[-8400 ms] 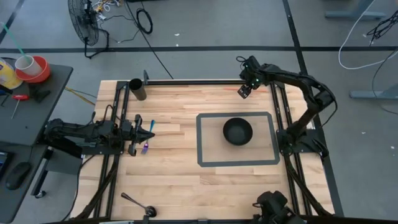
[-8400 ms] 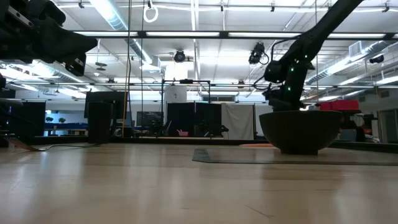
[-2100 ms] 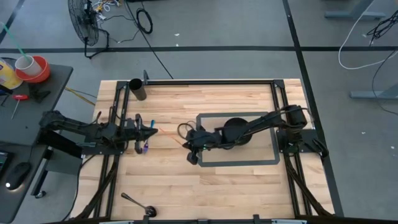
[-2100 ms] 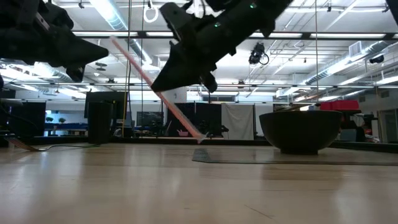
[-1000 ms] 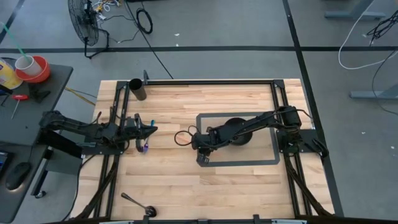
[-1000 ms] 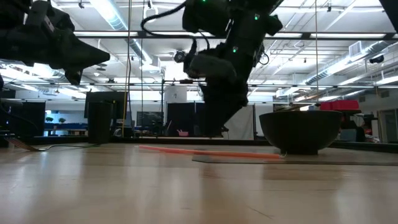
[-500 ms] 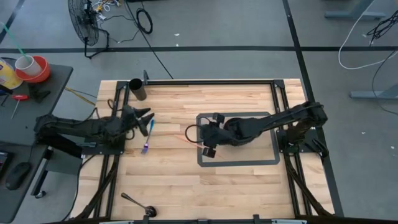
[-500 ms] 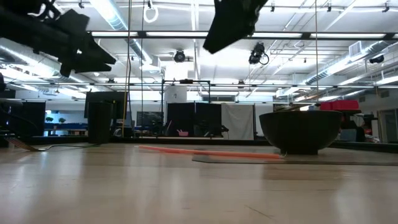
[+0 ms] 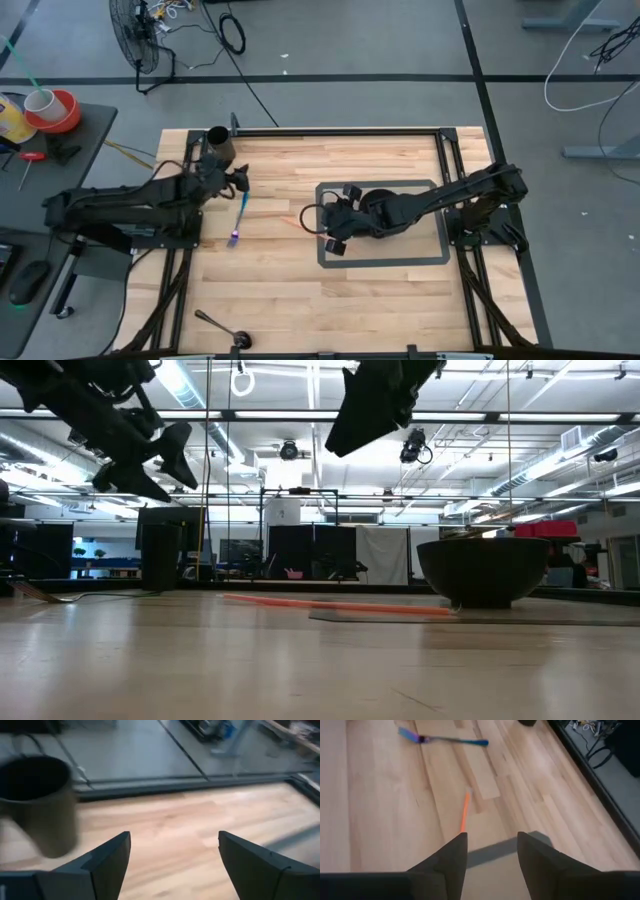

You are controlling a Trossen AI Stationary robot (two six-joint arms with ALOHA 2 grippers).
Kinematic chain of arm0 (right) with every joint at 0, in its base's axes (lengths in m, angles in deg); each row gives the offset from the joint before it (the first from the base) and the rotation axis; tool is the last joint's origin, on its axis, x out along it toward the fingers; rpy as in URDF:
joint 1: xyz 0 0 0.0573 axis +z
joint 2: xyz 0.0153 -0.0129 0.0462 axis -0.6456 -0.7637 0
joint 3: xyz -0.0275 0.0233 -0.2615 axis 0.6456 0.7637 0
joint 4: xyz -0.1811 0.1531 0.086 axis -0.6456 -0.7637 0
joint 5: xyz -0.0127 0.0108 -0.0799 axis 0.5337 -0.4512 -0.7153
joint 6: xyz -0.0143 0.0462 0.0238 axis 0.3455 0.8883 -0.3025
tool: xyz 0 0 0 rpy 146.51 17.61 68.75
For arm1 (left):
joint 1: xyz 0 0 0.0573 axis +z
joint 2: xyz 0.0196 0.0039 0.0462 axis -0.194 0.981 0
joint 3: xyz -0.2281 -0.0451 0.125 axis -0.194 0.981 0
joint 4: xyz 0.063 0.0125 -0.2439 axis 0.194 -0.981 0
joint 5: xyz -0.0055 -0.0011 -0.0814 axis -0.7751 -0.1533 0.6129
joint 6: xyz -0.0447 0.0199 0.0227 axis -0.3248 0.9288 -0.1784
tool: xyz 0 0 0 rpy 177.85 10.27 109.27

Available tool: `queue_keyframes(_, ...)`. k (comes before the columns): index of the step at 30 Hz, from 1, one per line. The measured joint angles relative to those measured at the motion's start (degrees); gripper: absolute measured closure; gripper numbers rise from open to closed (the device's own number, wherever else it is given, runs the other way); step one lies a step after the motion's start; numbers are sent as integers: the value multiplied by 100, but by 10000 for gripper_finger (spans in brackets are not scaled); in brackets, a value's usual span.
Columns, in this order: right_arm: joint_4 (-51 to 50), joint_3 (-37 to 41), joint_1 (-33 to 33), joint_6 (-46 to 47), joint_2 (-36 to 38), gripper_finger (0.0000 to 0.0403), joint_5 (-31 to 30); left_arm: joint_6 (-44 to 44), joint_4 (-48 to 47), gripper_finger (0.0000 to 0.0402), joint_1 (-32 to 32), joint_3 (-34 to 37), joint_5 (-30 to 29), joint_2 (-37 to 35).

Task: Pick & Place Utensil
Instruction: Put the black cup on the gray mat to the top left of the black bowl

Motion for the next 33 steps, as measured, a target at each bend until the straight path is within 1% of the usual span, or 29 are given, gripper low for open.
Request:
queue_keyframes(2,132,141,-1,42,9,229,55,150,-3,94,84,-5,52,101)
queue_keyframes(5,364,400,-2,64,7,229,120,78,-361,94,192,-1,-229,259)
queue_keyframes(10,700,711,-2,63,8,229,257,-1222,-1127,94,489,-1,-298,560)
queue_keyframes(13,934,812,-21,19,7,229,265,-1497,-1287,94,816,-1,-263,921)
queue_keyframes(16,1014,818,-45,-1,7,229,267,-1469,-1261,94,1214,-1,29,1340)
queue_keyframes(19,1113,820,-46,-60,7,230,267,-1433,-1073,94,1492,-1,45,1718)
queue_keyframes(25,1150,821,-60,-126,7,230,416,-701,-102,94,1686,-1,-170,2217)
queue_keyframes(28,1153,821,-61,-126,7,230,416,-470,-31,95,1717,-1,-312,2360)
queue_keyframes(30,1155,819,-61,-119,7,231,416,-539,-65,97,1724,1,-538,2441)
queue_keyframes(33,1163,821,-61,-111,7,231,411,-687,-56,97,1766,1,-549,2487)
